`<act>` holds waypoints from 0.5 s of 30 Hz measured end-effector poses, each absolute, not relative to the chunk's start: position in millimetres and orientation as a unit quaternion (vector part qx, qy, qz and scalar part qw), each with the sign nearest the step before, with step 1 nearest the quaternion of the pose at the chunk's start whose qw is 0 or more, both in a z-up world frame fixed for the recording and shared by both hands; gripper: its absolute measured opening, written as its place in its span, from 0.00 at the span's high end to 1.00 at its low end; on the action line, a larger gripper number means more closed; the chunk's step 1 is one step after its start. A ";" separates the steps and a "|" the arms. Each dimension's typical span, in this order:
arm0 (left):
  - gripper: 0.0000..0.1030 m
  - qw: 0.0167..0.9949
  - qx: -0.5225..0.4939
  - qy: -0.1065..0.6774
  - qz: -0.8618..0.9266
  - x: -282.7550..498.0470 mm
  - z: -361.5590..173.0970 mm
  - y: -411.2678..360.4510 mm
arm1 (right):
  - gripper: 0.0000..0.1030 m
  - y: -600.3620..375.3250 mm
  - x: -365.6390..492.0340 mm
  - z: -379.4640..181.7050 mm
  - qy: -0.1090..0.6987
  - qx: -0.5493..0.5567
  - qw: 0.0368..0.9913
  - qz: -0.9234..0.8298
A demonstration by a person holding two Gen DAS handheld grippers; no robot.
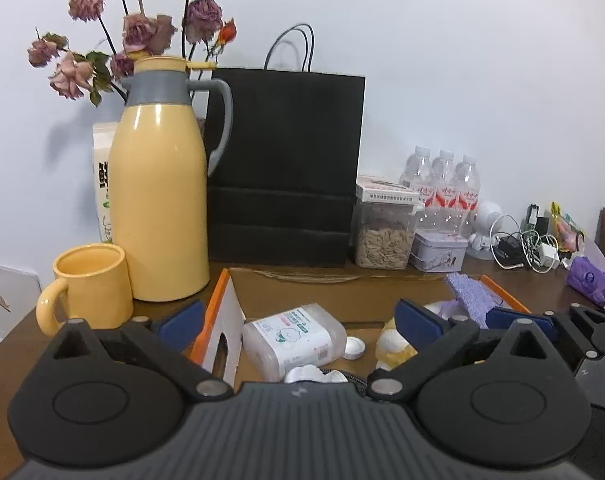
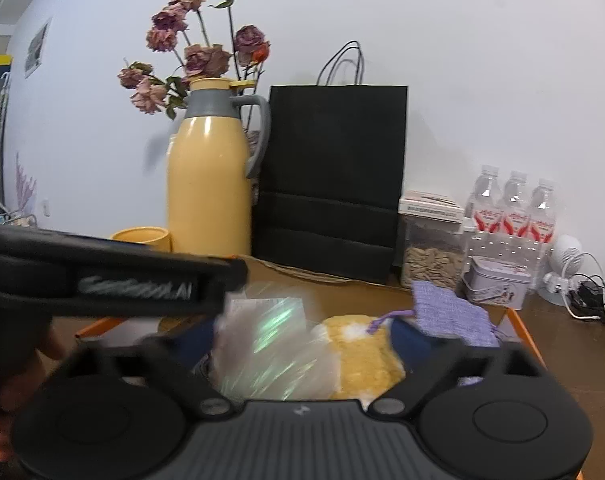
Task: Organize objects
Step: 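Carry the plastic bag and candy into the box and release both, then move both tools back over the table toward the white disc and cap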
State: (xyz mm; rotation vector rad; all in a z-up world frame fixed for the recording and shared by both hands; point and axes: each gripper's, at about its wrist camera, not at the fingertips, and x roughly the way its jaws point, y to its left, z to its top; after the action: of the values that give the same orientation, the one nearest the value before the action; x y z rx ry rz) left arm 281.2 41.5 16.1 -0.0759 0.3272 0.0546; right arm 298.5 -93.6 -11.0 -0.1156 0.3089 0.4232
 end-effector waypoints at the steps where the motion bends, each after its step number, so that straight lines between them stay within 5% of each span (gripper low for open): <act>1: 0.00 0.985 -0.040 0.163 0.029 280.9 16.8 41.6 | 0.00 -93.9 297.8 -10.3 0.154 -0.056 0.964 0.212; 15: 0.00 0.987 -0.059 0.147 0.033 270.1 20.9 44.9 | 0.00 -94.3 286.4 -4.6 0.145 -0.061 0.964 0.213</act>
State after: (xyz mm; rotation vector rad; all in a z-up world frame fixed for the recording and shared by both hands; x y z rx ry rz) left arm 270.1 44.9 20.9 -0.1177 0.2950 0.0669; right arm 286.4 -94.3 -4.6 -0.1228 0.2936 0.4315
